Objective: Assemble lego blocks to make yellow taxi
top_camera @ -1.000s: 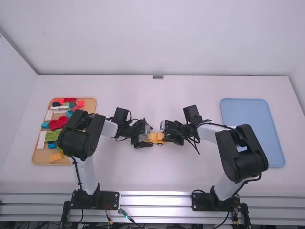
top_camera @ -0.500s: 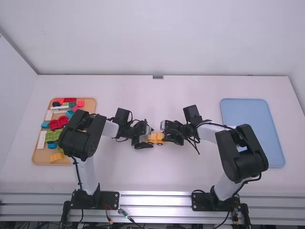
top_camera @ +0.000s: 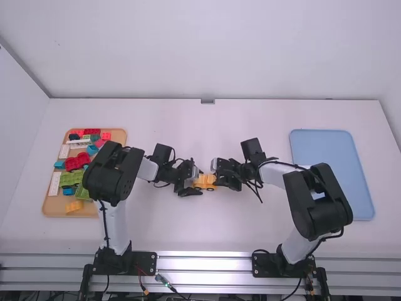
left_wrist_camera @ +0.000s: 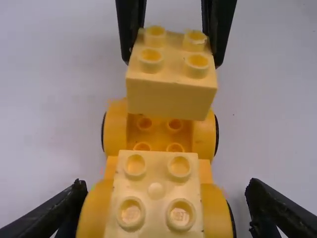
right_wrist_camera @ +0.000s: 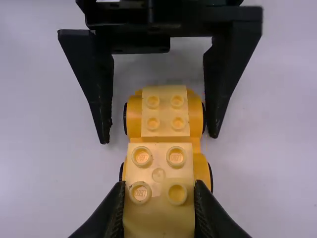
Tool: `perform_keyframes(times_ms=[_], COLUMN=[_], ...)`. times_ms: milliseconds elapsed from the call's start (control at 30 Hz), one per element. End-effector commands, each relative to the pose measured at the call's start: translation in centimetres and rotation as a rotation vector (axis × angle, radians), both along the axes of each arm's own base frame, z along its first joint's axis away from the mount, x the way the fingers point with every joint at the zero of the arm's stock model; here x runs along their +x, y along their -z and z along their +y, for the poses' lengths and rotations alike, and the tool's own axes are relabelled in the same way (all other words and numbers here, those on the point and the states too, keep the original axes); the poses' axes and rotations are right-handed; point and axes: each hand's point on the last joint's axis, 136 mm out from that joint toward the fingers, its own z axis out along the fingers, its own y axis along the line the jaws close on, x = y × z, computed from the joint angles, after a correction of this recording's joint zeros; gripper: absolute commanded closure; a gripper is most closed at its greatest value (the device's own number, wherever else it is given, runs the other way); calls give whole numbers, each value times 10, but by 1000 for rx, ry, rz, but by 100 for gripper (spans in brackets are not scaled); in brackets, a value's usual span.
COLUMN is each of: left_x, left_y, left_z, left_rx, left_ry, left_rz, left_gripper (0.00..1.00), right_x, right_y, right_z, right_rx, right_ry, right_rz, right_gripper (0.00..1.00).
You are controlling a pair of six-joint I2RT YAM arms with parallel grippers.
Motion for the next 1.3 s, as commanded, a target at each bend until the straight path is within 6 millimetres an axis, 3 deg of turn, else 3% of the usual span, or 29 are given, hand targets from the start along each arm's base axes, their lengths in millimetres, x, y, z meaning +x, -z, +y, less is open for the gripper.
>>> perform_keyframes(times_ms=[0, 67, 233, 667, 800, 867, 1267], left_x=[2, 3, 3, 3, -8, -11, -1], left_y=[-7, -5, -4, -4, 1, 2, -2], left_z=[-5, -4, -3, -3, -1, 0, -2], left_rx=[-35, -19, -14, -10, 7, 11, 3], left_ry=[20, 15, 11, 11, 57, 65, 43], left_rz=[5, 11, 7, 11, -8, -3, -3], left_gripper=[22, 27, 51, 54, 66, 67, 64], right_x=[-3, -2, 2, -3, -1, 0, -10], right_y=[-5, -3, 11, 20, 19, 19, 23], right_z=[-1, 0, 2, 1, 2, 2, 9], right_rx=[10, 10, 15, 11, 14, 14, -13], right_ry=[1, 1, -2, -34, -33, -32, -62], right_rz=[0, -1, 7, 9, -3, -7, 6], right_gripper=[100, 100, 100, 100, 100, 100, 100])
